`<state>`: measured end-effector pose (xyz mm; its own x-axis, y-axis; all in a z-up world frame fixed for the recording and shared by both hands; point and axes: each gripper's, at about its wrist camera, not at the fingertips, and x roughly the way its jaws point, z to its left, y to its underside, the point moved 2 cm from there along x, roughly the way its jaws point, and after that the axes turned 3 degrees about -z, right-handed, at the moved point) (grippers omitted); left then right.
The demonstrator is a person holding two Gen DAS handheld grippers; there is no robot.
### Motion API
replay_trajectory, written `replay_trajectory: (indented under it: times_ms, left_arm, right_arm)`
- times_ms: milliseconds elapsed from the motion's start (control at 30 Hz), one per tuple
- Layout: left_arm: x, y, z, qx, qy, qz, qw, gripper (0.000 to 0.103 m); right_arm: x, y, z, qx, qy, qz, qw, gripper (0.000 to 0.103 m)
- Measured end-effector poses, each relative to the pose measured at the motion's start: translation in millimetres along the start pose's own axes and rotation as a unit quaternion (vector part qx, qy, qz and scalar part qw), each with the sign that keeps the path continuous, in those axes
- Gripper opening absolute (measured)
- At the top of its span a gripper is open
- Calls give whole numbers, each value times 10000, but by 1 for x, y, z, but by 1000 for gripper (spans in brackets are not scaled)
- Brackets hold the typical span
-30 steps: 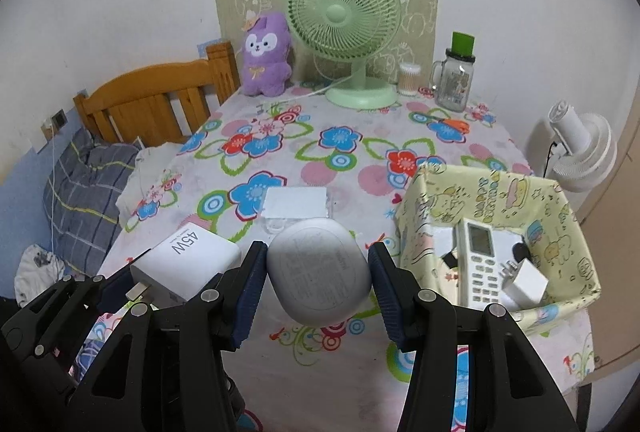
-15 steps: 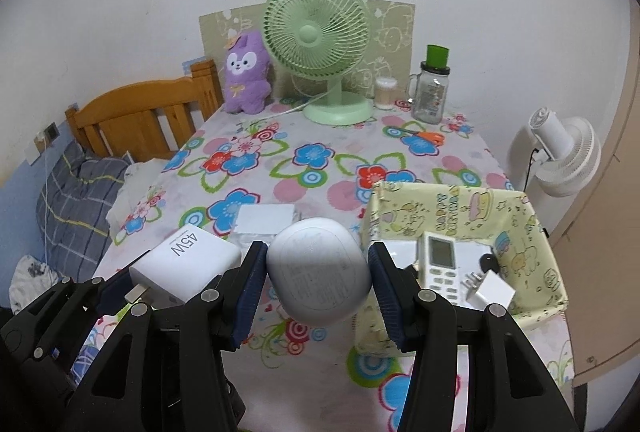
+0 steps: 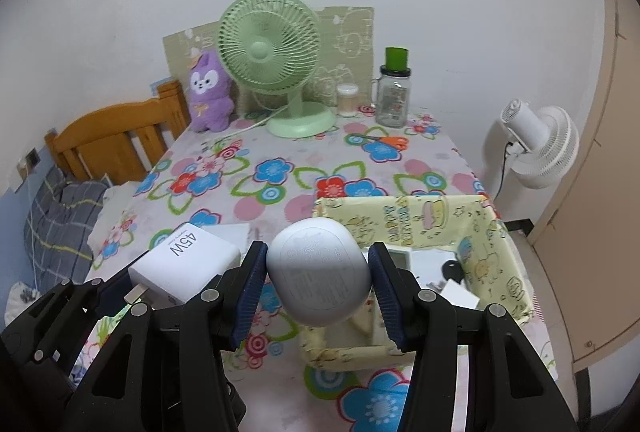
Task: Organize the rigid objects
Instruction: 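Carry the puck and rectangular charger over the yellow box with both grippers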
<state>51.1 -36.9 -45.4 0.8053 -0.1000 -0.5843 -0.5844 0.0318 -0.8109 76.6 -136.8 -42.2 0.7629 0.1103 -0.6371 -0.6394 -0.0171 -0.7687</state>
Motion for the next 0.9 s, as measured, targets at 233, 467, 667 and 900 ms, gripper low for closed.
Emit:
replay_trajectory:
  times_ms: [233,467,667,900]
  left_arm:
    - [15,-5,-22,114,94,67,9999,50]
    - [34,-10,-45,306,266,183,9990,50]
    - [55,-12,-66,491,441,319,9973,50]
    - [80,-12,-86,642,610,536,9946,50]
  right_arm:
    - [9,-3,-27,124,83,65,9999,55]
    - [21,-3,-53,274,187,166,9993,55]
    - [35,-3,-76,414,294,267,9984,55]
    - [53,1,-100,539,377,428,9969,55]
